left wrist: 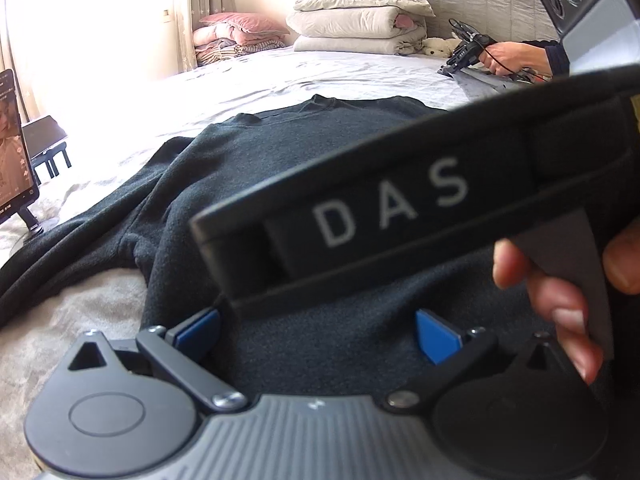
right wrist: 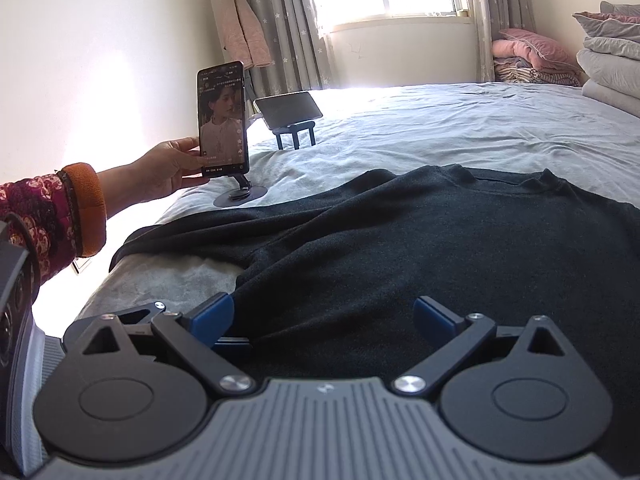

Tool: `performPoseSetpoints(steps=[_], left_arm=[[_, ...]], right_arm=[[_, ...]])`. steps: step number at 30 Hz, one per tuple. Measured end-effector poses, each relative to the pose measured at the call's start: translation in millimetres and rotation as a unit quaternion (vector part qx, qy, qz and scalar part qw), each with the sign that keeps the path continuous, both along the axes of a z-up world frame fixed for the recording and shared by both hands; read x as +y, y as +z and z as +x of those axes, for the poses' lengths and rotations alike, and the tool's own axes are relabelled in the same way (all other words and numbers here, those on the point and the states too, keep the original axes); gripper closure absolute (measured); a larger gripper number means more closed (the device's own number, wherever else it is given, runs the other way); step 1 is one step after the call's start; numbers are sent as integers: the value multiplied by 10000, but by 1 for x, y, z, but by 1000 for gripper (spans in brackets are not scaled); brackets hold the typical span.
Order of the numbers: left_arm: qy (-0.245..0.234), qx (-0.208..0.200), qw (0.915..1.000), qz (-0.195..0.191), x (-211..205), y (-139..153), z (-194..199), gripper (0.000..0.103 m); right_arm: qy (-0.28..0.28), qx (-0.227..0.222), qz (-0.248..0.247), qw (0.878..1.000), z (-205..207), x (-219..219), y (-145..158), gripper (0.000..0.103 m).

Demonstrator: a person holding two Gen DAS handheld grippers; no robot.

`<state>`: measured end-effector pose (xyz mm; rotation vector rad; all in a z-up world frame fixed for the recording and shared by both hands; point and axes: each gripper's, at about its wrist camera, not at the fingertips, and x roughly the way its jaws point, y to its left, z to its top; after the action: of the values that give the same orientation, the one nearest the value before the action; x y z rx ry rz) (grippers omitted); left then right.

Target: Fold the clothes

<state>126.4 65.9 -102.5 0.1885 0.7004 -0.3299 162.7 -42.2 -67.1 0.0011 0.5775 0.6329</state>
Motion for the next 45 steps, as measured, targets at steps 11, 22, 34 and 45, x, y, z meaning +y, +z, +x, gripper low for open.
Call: performPoseSetpoints(steps=[11, 22, 34, 45], left_arm=[[0, 2, 10000, -6, 1, 0, 1, 0], [2, -2, 10000, -6, 0, -1, 2, 0], [2, 31, 10000, -2, -5, -1, 2, 0], [1107, 153, 9933, -300, 36, 44, -18, 0]], right_arm=[[-384, 212, -319, 9985, -20, -29, 11, 0], [-658, 437, 20, 9969, -37, -48, 11, 0], [-543, 386, 82, 9977, -24, -50, 15, 0], [-419, 237, -156, 9987, -18, -51, 20, 0]])
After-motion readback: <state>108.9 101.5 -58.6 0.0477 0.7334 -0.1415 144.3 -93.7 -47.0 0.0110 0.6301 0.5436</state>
